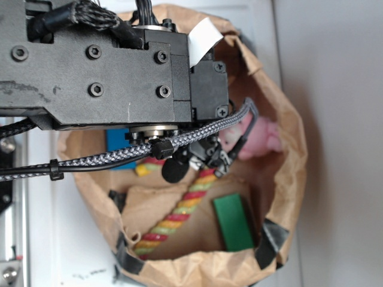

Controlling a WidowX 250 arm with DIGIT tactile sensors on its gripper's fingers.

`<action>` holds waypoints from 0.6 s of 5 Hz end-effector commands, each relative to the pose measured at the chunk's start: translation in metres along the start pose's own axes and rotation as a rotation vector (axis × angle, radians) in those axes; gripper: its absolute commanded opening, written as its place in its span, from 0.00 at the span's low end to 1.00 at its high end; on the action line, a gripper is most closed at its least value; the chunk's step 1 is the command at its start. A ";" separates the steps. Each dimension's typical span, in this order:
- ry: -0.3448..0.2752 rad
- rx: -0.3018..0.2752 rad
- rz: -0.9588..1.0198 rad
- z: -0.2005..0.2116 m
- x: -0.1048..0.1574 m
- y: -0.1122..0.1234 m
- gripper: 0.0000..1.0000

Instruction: Grab the green animal.

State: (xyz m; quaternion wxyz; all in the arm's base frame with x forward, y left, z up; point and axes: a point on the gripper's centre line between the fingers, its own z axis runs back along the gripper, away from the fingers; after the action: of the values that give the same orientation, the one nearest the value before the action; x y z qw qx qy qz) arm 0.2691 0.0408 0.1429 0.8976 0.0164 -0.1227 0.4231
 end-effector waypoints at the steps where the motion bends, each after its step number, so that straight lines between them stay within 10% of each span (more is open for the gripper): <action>1: 0.004 0.003 0.190 0.000 0.020 0.007 1.00; 3: 0.006 0.067 0.366 -0.042 0.031 -0.001 1.00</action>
State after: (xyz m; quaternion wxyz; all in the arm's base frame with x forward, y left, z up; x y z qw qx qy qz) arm 0.2969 0.0604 0.0902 0.8087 0.0331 -0.0836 0.5814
